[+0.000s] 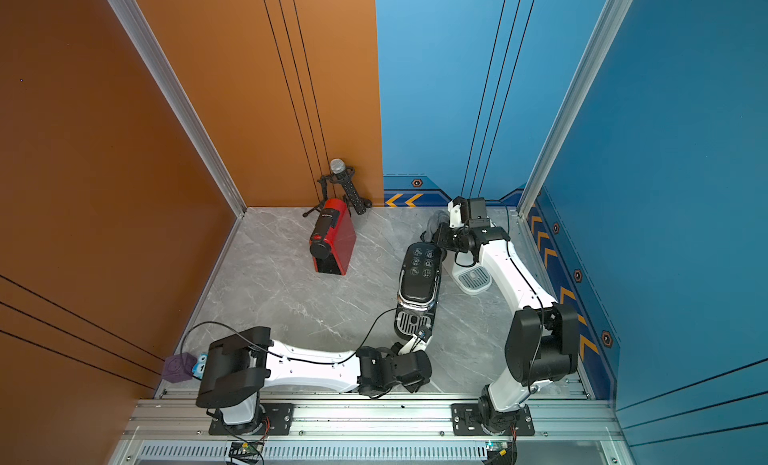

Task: Wipe the surface of a coffee machine
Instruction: Adjust the coffee machine at the center of the board.

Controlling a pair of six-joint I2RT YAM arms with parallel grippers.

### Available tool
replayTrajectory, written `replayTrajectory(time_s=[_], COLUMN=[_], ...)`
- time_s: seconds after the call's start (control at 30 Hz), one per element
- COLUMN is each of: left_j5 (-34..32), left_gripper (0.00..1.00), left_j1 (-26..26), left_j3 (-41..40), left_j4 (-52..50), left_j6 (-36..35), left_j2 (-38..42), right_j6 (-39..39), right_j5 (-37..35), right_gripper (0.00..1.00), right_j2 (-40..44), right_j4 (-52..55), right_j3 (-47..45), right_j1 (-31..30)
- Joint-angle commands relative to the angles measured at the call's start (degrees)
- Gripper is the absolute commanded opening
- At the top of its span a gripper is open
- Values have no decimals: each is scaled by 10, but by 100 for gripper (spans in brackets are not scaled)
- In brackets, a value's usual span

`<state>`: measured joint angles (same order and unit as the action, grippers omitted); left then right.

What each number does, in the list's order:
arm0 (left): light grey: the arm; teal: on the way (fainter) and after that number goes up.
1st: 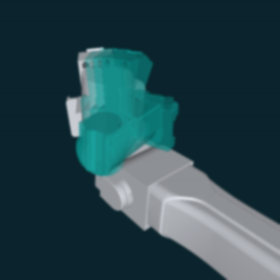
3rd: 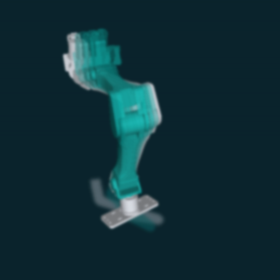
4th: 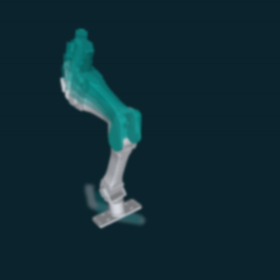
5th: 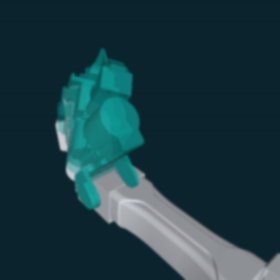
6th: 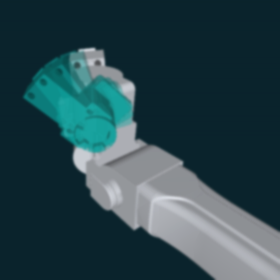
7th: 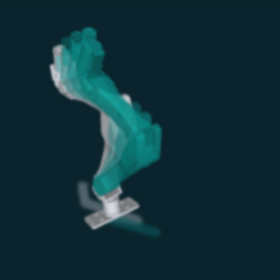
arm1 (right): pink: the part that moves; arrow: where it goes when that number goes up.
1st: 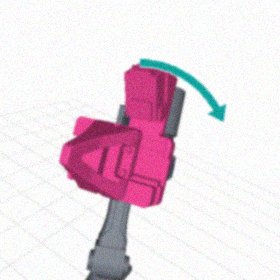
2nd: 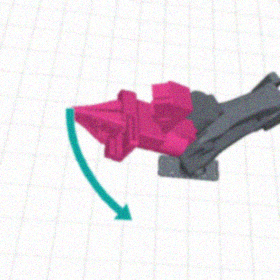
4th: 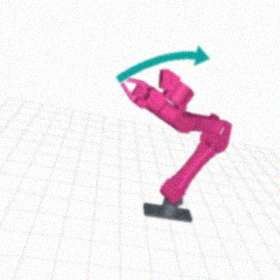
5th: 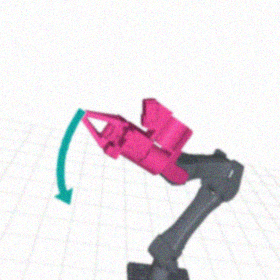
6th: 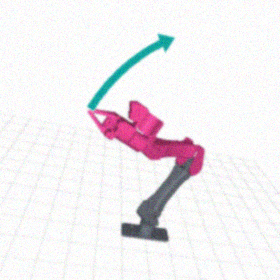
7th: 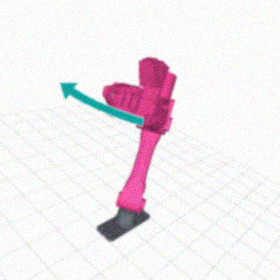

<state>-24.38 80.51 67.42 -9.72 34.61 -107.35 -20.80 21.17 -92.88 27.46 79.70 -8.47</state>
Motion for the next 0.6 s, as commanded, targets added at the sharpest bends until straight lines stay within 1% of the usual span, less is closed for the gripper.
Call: replayTrajectory(time_s=[0.0, 0.07, 0.13, 0.17, 0.23, 0.27, 0.33, 0.4, 0.47, 0.57], left_j5=[-75, -93, -131, -140, -166, -187, -203, -221, -232, -218], left_gripper=[74, 76, 83, 84, 95, 97, 100, 98, 100, 96], left_j1=[-9, -5, -1, -1, -1, 0, 0, -2, -12, -40], left_j3=[52, 71, 92, 107, 143, 156, 182, 193, 197, 178], left_j4=[-45, -48, -65, -81, -129, -147, -180, -190, -205, -212], left_j6=[-39, -48, -44, -41, -25, -20, -8, -3, 23, 69], left_j2=[-46, -66, -88, -100, -130, -143, -169, -185, -195, -197], right_j6=[8, 8, 6, 5, 5, 4, 4, 2, 1, 1], right_j5=[19, 20, 23, 24, 26, 26, 29, 30, 32, 35], right_gripper=[13, 13, 13, 13, 13, 13, 13, 13, 13, 13], right_j2=[20, 27, 32, 33, 35, 35, 37, 39, 39, 39], right_j4=[3, 3, 3, 3, 2, 2, 1, -2, -5, -5], right_j3=[-12, -14, -16, -17, -18, -18, -21, -25, -28, -29], right_j1=[-2, 2, 6, 7, 8, 8, 8, 8, 8, 9])
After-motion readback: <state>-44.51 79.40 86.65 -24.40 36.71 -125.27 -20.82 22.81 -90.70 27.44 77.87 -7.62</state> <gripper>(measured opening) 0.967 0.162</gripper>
